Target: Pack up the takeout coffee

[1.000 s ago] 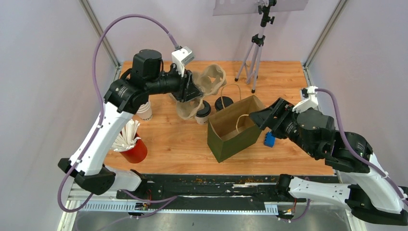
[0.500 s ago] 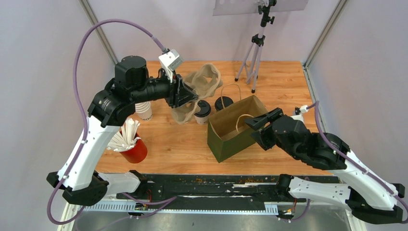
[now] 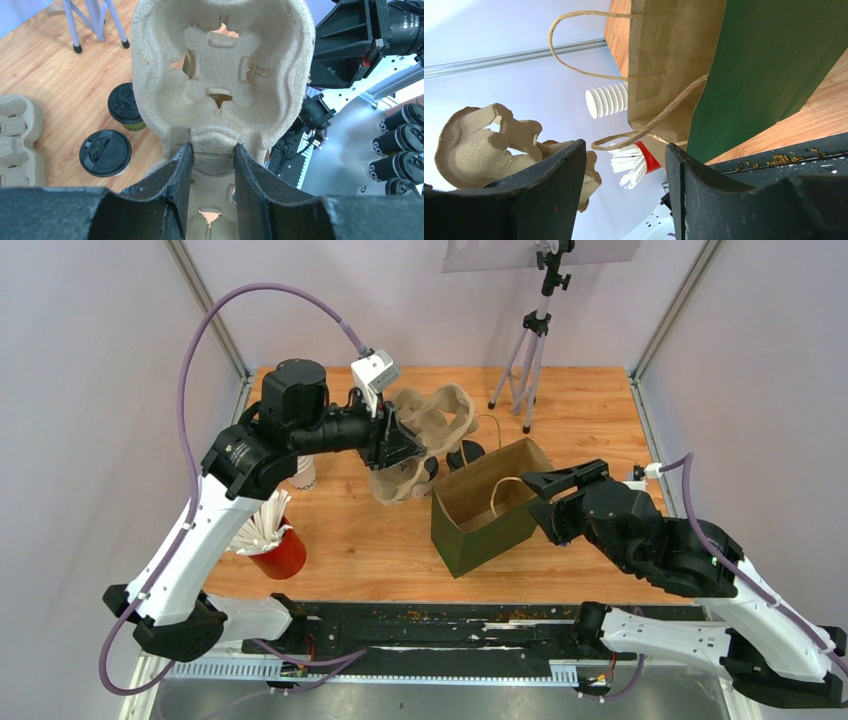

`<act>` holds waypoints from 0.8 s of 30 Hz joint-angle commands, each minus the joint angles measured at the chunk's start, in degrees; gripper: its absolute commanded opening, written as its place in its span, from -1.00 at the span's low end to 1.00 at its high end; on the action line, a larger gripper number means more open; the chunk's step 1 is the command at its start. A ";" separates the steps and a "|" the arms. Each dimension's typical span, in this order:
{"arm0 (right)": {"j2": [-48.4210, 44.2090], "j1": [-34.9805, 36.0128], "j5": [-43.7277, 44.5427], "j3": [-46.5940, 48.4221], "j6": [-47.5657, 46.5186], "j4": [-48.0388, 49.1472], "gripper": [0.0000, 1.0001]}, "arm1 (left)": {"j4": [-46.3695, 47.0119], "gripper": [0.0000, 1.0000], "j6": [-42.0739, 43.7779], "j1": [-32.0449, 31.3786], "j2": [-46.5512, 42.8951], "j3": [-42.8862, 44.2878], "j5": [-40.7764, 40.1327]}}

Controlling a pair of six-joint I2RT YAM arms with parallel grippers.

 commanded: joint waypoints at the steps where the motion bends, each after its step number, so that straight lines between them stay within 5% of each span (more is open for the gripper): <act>1: 1.07 0.13 2.39 2.36 2.32 2.10 0.19 | 3.27 -0.33 -0.86 -1.29 0.43 0.84 0.39; 14: 4.18 0.09 5.17 4.58 0.44 -1.65 0.07 | 7.16 -0.34 -2.69 -6.28 2.95 0.42 -0.42; 24: 3.91 -0.30 3.31 3.11 -8.61 -1.45 -0.96 | 11.78 -0.36 -4.07 -9.69 8.29 2.36 -1.63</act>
